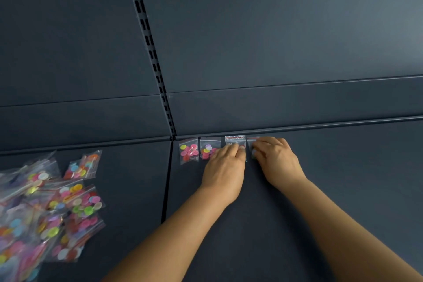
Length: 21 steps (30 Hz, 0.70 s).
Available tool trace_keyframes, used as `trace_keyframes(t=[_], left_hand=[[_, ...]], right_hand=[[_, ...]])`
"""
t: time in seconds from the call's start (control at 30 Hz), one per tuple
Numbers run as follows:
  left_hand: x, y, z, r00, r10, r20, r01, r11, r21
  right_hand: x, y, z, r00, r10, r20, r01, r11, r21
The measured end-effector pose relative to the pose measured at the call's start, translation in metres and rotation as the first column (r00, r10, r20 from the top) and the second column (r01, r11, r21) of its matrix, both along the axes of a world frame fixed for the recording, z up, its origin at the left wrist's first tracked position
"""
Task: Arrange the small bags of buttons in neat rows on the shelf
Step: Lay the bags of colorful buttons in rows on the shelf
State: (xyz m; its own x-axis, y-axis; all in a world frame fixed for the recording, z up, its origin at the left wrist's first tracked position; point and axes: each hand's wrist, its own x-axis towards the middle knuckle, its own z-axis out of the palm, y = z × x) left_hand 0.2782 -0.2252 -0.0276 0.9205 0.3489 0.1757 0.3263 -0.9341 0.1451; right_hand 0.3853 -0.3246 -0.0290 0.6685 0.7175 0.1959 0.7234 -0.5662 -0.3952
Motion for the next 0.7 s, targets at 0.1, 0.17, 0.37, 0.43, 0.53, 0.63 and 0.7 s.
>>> trace_keyframes(t=[0.1,0.17,0.37,0.43,0.53,0.63,0.7], left_hand=[[0.0,0.004,0.0,1.0,0.001,0.009,-0.001,1.0,0.001],[-0.001,0.006,0.0,1.0,-0.001,0.006,0.001,1.0,0.007],[0.0,0.009,0.004,1.0,0.031,-0.003,-0.031,0.999,-0.019],[0.0,0.009,0.006,0.999,0.036,-0.015,-0.036,0.999,-0.035],[0.001,0.009,0.01,0.999,0.03,-0.044,-0.032,0.999,-0.033],[-0.001,0.009,0.014,0.998,0.034,-0.046,-0.036,0.999,-0.036],[-0.008,0.01,0.019,0.999,0.036,-0.015,-0.037,0.998,-0.043]], right_hand=[[0.001,0.005,0.0,1.0,0.013,-0.015,-0.013,1.0,0.024],[0.0,0.004,-0.001,0.999,0.032,-0.004,-0.032,0.999,0.01],[0.0,0.008,0.001,1.0,0.027,0.007,-0.027,0.999,-0.033],[0.0,0.009,0.002,0.999,0.034,0.017,-0.033,0.998,-0.058],[-0.001,0.008,0.003,0.999,0.038,0.026,-0.035,0.995,-0.091],[-0.006,0.008,0.009,0.999,0.04,0.035,-0.037,0.995,-0.091],[-0.013,0.008,0.017,0.999,0.047,0.026,-0.046,0.998,-0.042]])
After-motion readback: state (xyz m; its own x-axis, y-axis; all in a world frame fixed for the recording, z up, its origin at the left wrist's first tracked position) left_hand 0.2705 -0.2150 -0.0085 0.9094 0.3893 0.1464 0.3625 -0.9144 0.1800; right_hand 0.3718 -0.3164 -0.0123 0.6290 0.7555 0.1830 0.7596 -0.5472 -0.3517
